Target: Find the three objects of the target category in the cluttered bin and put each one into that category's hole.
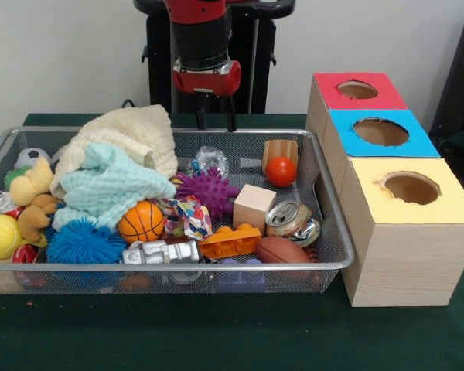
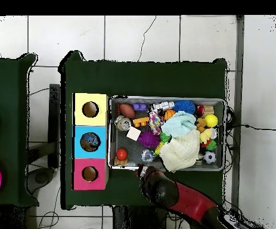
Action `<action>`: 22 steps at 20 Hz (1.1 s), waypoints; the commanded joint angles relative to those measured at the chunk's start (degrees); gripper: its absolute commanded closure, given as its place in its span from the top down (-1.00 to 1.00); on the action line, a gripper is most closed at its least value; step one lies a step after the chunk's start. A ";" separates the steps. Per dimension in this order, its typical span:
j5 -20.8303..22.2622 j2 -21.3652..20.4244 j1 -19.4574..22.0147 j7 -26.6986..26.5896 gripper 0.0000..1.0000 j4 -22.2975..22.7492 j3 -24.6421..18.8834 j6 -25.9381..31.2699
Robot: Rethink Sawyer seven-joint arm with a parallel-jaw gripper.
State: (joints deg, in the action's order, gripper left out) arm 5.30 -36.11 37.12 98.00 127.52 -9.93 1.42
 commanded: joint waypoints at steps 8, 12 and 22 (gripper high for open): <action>0.77 8.12 -1.88 8.27 1.00 -10.06 1.67 -8.48; 0.44 6.37 -2.79 7.55 1.00 -10.74 2.55 -6.86; -2.91 -1.13 -9.07 7.48 1.00 -11.51 7.99 2.65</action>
State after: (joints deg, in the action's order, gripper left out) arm 5.30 -36.67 30.47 98.00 126.16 -4.95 0.43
